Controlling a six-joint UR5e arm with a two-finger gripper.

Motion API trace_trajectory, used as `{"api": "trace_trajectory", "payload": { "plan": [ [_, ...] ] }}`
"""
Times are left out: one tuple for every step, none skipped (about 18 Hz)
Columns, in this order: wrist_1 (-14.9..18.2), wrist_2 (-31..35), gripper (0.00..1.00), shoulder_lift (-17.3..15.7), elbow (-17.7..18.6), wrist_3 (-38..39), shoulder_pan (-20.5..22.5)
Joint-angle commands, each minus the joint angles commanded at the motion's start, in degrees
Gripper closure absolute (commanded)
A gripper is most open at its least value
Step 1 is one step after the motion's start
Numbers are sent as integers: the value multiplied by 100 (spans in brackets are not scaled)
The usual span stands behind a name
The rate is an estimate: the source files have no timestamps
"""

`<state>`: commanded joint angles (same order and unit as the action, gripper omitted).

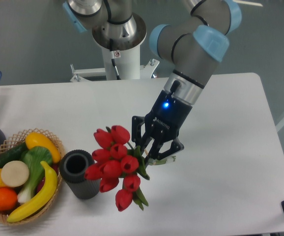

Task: Pick up the flowers from the table
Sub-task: 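Lift the red tulip bundle up off the table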

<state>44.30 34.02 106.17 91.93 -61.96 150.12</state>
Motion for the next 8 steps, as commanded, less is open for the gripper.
{"api": "trace_trajectory", "payload": {
  "plan": [
    [0,-9,72,9,-17,0,35],
    [0,-9,72,9,-18,0,35],
    [0,-9,72,9,-18,0,44],
    [0,-18,72,9,-26,0,44],
    [0,-18,72,9,-35,0,44],
    [0,-18,72,9,-35,-9,44],
    [0,-18,72,9,-35,-17,53],
    [0,-18,72,9,-53,-26,53]
  ]
}}
